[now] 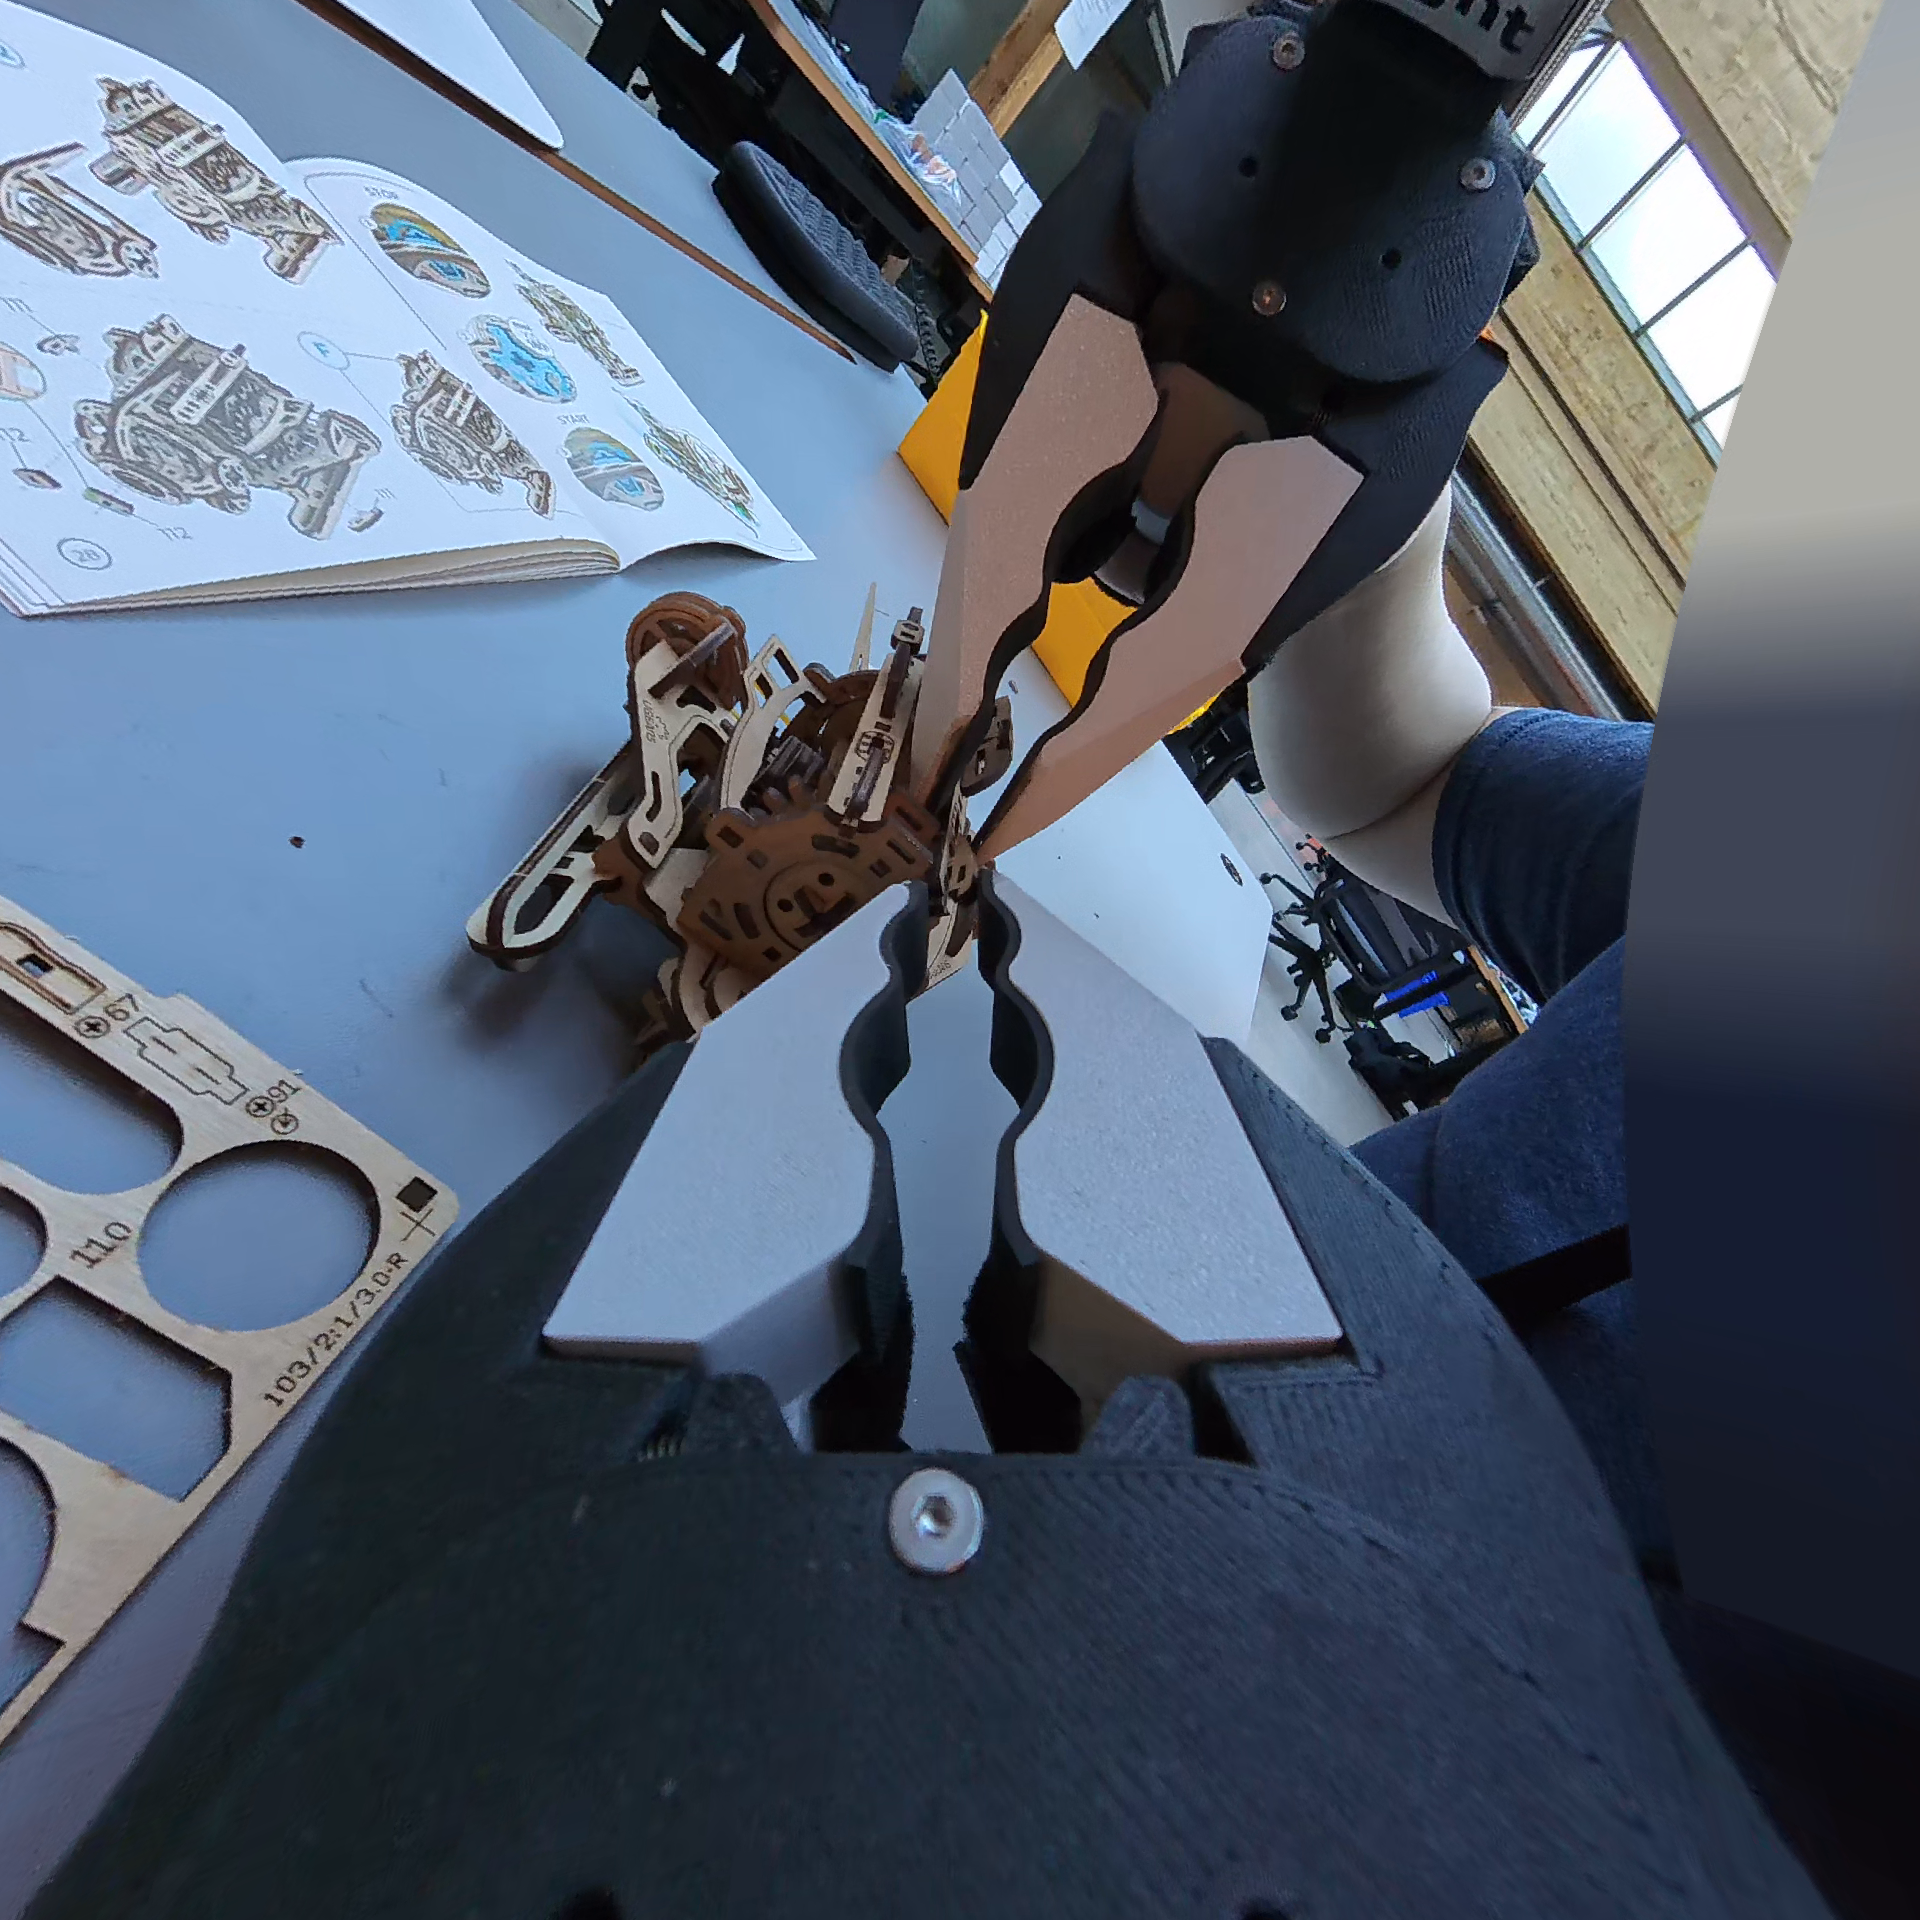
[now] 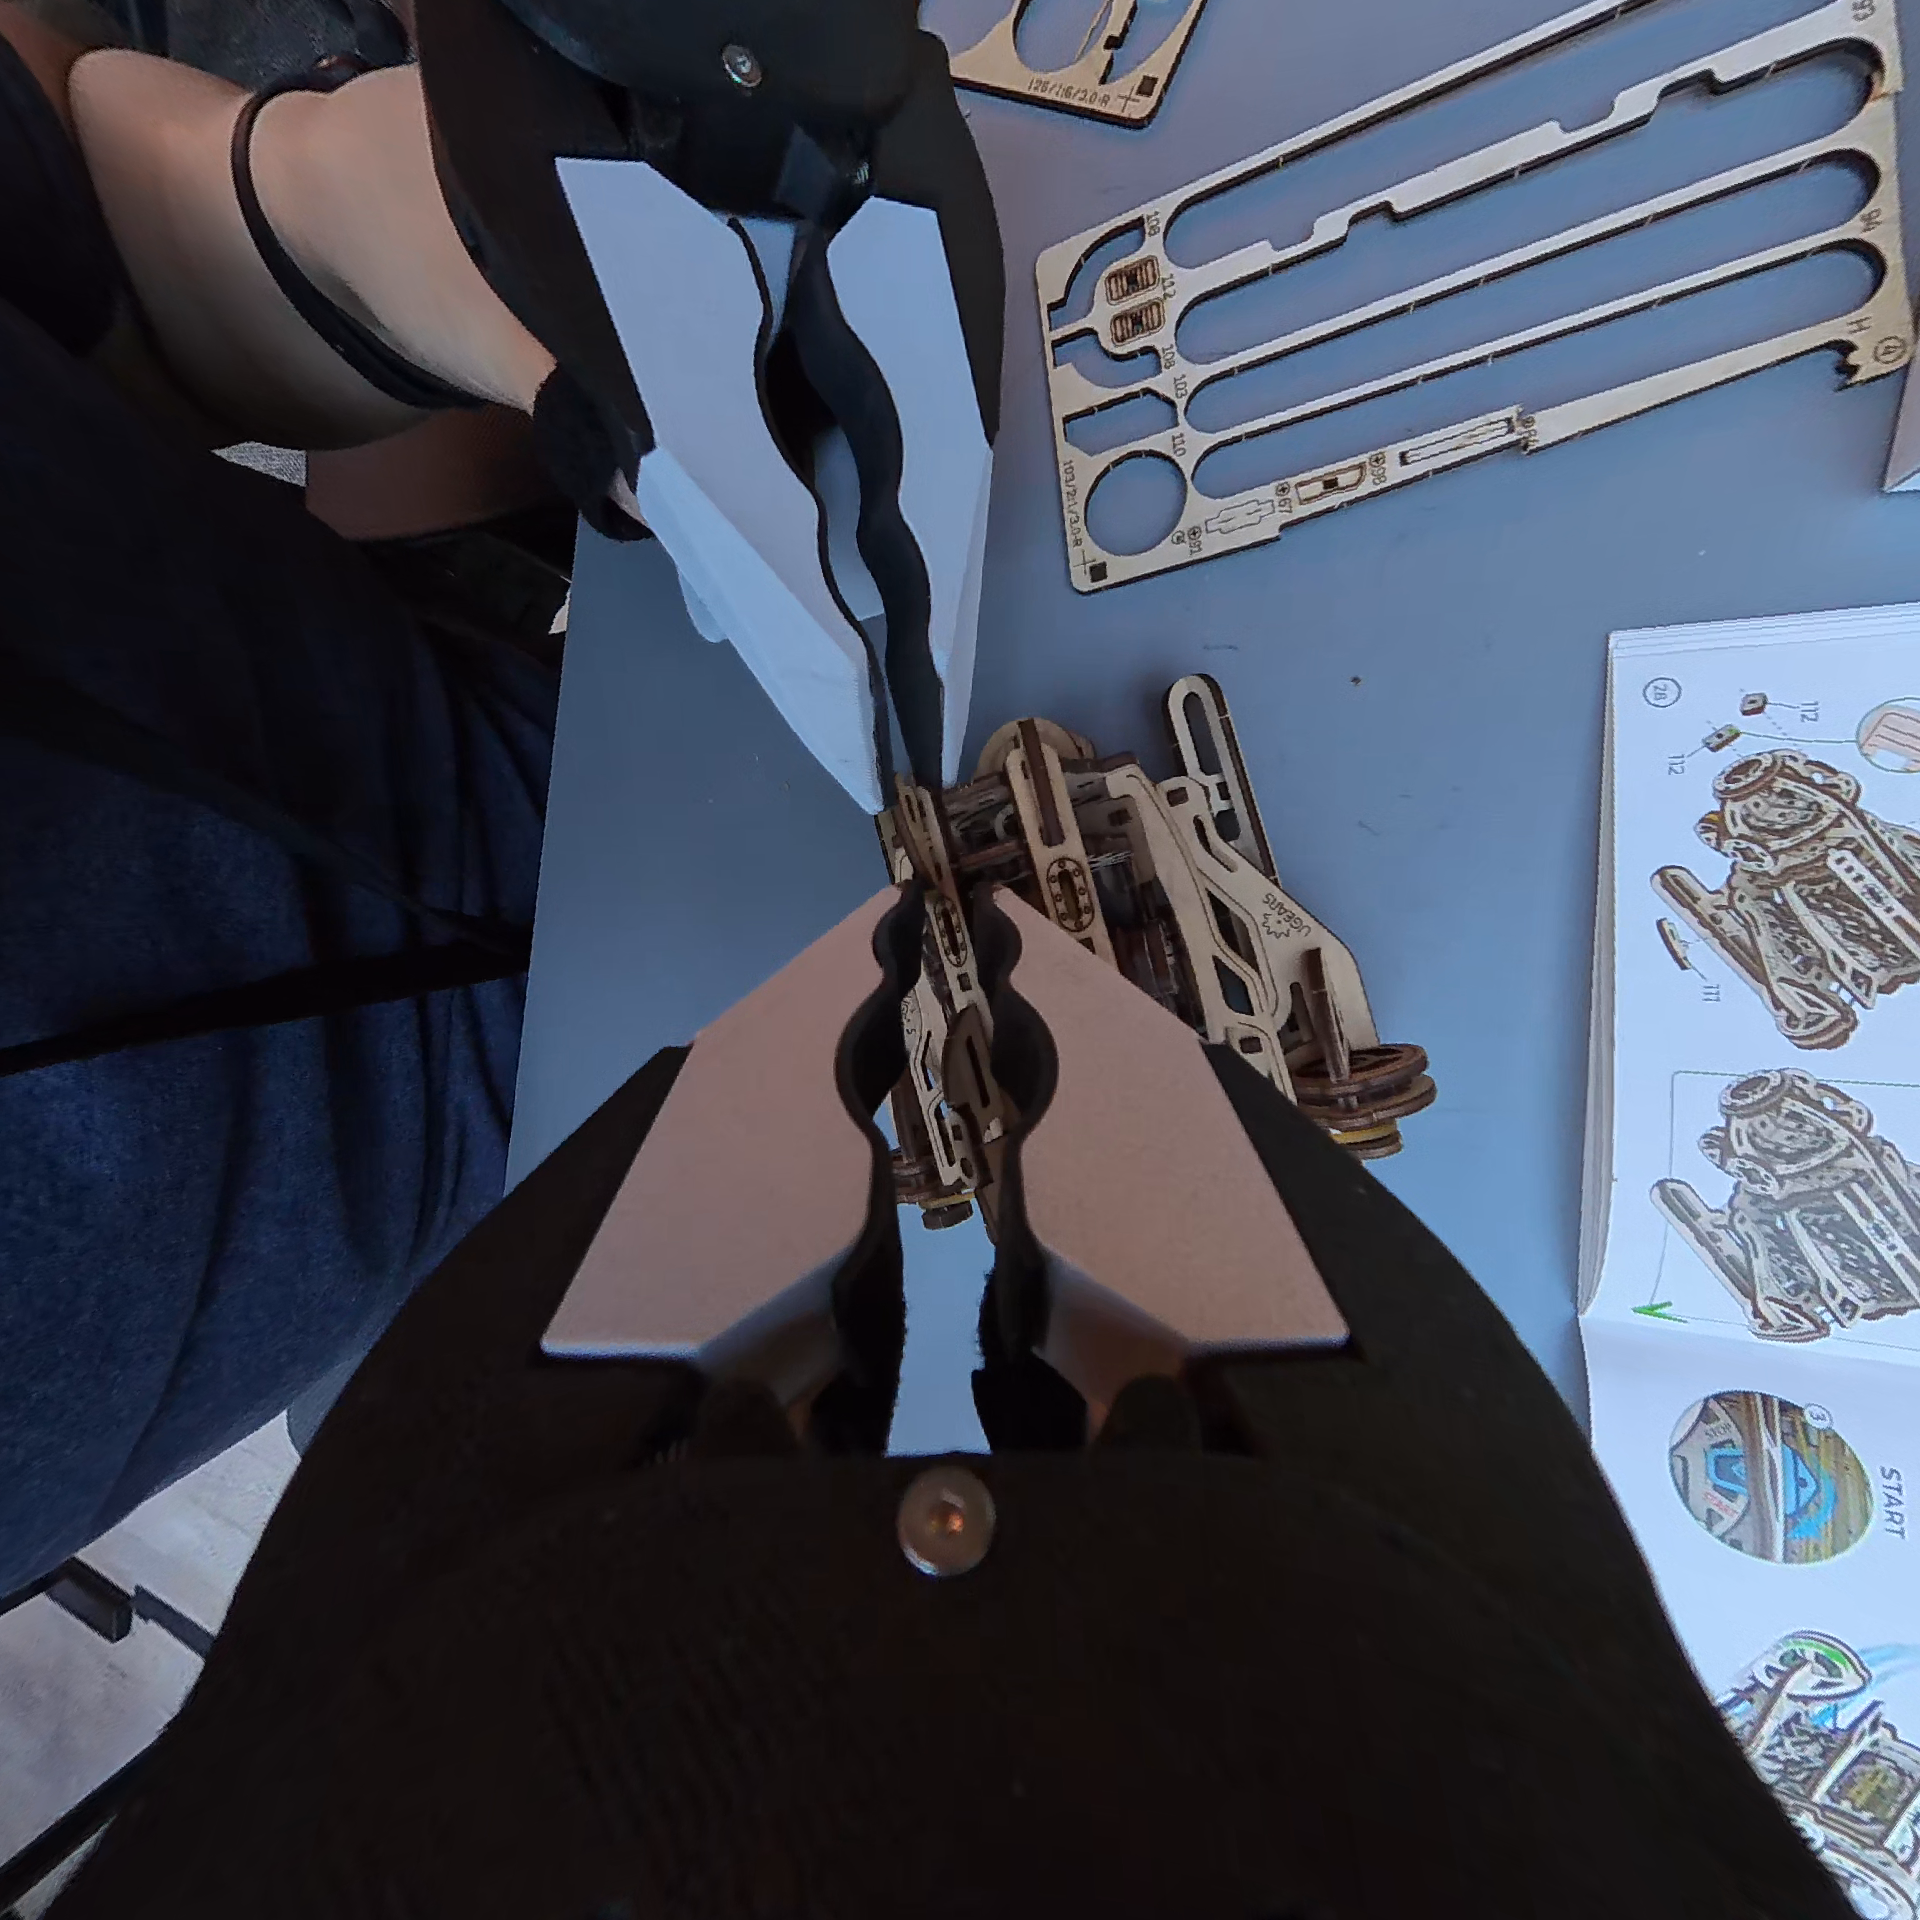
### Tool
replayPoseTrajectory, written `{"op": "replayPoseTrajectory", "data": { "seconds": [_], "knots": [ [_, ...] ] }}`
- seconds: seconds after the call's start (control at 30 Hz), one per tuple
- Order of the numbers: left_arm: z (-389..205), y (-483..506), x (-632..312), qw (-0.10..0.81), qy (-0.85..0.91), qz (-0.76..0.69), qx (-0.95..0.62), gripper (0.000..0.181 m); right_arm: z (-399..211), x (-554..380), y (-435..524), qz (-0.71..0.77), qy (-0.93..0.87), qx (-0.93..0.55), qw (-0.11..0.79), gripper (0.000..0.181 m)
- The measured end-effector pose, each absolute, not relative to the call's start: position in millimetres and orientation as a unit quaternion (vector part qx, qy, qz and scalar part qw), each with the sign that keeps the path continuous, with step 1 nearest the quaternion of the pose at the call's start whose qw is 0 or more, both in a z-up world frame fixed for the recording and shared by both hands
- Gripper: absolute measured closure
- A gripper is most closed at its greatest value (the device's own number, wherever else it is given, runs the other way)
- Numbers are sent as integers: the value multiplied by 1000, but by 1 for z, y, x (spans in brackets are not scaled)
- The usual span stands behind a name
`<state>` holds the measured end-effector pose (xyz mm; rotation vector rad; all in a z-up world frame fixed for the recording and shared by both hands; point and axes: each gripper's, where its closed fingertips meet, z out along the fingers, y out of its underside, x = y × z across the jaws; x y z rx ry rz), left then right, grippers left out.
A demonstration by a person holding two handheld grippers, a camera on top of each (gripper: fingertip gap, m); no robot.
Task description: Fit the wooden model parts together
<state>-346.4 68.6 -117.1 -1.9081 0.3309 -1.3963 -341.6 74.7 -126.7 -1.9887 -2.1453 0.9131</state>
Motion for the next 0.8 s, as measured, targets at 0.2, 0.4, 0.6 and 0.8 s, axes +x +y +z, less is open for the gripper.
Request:
{"op": "replayPoseTrajectory", "data": {
  "seconds": [0.2,0.4,0.6,0.8],
  "knots": [
    [-117,69,-347,373,145,-528,-749,175,-126,-342,74,300,-701,-646,38,172],
    [-117,67,-347,367,147,-534,-747,175,-124,-341,72,331,-680,-654,10,170],
    [-117,68,-347,372,156,-525,-749,175,-123,-342,73,353,-660,-664,-8,168],
    [-117,67,-347,361,154,-539,-745,175,-122,-343,74,367,-644,-671,-17,171]
  ]
}}
